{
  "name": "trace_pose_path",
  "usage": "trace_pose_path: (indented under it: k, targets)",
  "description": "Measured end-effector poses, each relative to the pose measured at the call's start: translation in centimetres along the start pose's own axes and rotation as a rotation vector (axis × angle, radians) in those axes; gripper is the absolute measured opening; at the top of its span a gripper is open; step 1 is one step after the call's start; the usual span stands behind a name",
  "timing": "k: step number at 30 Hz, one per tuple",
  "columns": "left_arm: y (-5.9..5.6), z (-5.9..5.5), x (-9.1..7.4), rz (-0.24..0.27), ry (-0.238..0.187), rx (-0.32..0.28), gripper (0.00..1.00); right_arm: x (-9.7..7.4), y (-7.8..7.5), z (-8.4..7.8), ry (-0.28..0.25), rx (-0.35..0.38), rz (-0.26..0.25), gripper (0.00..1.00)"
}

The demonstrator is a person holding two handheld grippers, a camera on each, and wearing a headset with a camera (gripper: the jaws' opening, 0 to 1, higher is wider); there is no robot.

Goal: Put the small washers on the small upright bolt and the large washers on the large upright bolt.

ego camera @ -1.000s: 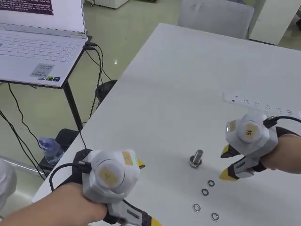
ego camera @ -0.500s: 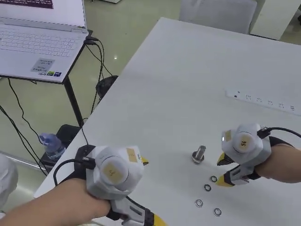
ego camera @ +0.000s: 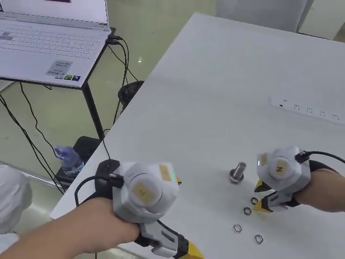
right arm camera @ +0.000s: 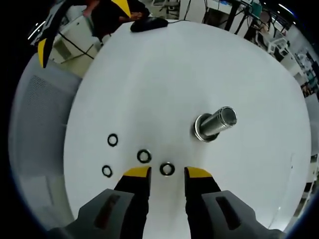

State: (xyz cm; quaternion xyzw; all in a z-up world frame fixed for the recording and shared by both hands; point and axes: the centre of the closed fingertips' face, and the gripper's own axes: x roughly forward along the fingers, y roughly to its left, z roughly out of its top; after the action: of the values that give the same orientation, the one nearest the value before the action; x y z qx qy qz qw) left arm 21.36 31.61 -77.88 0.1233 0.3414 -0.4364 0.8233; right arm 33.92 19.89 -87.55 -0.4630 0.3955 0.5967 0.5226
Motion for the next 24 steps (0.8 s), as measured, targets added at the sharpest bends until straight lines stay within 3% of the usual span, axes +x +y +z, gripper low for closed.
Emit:
trace_pose_path:
  k: [15, 24]
  targets:
    - [-0.01, -0.27, -0.04, 0.0, 0.003, -0.006, 0.86, 0.12, 0.14, -0.24, 0.003, 0.017, 0.0, 0.25]
    - [-0.35, -0.56, -0.13, 0.002, 0.005, -0.01, 0.85, 0.23, 0.27, -0.11, 0.033, 0.013, -0.017, 0.15]
